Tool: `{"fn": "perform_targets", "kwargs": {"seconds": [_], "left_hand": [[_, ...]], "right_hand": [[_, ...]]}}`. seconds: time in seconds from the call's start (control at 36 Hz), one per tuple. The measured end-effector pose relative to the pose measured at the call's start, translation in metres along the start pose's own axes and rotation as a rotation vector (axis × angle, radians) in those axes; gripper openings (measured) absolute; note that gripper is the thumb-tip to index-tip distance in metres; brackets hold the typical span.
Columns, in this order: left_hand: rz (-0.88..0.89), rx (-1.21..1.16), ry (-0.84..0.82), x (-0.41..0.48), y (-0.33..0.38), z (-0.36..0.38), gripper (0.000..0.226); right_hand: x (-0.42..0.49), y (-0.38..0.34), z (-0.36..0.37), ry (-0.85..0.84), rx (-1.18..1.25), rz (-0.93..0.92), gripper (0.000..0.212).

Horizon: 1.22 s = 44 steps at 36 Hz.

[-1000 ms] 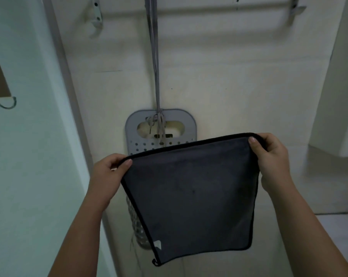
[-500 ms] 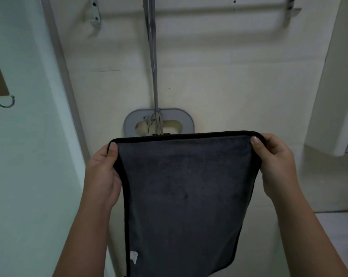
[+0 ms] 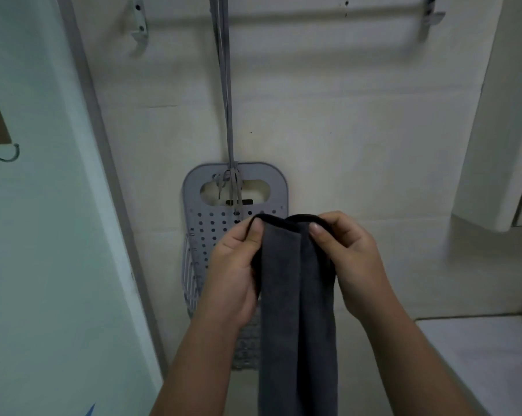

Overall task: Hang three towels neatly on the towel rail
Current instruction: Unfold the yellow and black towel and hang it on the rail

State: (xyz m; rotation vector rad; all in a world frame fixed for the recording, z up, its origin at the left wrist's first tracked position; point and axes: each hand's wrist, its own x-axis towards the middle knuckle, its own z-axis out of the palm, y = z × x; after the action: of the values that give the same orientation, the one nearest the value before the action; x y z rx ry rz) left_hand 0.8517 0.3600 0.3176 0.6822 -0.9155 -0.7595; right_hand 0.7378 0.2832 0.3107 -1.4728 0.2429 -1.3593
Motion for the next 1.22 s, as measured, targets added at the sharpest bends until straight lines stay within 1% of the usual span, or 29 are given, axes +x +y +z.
{"fn": "perform_targets", "kwargs": {"seconds": [0.11,0.17,0.22,0.28,0.33,0.42,0.5,0.56,0.64,0.75,0.86,1.03,1.11,1.22], "left_hand": [[0.084,0.157,0.153,-0.006,-0.008,0.012,0.019],[0.105,0.242,0.23,-0.008,-0.011,0.014,0.018],[0.152,0.332,0.297,-0.009,-0.013,0.013,0.019],[0.228,0.453,0.357,-0.009,-0.012,0.01,0.026],[0.26,0.534,0.39,-0.01,-0.013,0.007,0.028],[0.256,0.583,0.41,-0.013,-0.016,0.007,0.028],[0.213,0.564,0.365,-0.02,-0.019,0.016,0.029],[0.168,0.519,0.331,-0.023,-0.02,0.023,0.025],[0.111,0.439,0.313,-0.027,-0.02,0.028,0.02],[0.049,0.32,0.306,-0.031,-0.017,0.029,0.037],[0.033,0.244,0.328,-0.033,-0.014,0.03,0.042],[0.044,0.156,0.354,-0.033,-0.015,0.034,0.044],[0.057,0.137,0.375,-0.03,-0.015,0.035,0.042],[0.04,0.122,0.4,-0.028,-0.016,0.034,0.04]], "right_hand": [[-0.007,0.0,0.012,0.044,-0.135,-0.056,0.01],[-0.011,0.001,0.013,0.081,-0.203,-0.064,0.013],[-0.012,0.003,0.012,0.157,-0.29,-0.088,0.019],[-0.011,0.004,0.007,0.246,-0.383,-0.11,0.021],[-0.013,0.005,0.003,0.302,-0.444,-0.118,0.018],[-0.018,0.006,0.005,0.303,-0.501,-0.133,0.018],[-0.024,0.008,0.017,0.234,-0.552,-0.13,0.013],[-0.029,0.009,0.024,0.203,-0.581,-0.14,0.007],[-0.035,0.007,0.028,0.219,-0.612,-0.195,0.01],[-0.041,0.002,0.03,0.183,-0.715,-0.27,0.011],[-0.049,-0.001,0.034,0.136,-0.812,-0.347,0.02],[-0.053,-0.009,0.04,0.12,-0.917,-0.388,0.023],[-0.055,-0.012,0.041,0.099,-0.975,-0.4,0.024],[-0.056,-0.013,0.04,0.06,-0.98,-0.379,0.026]]}}
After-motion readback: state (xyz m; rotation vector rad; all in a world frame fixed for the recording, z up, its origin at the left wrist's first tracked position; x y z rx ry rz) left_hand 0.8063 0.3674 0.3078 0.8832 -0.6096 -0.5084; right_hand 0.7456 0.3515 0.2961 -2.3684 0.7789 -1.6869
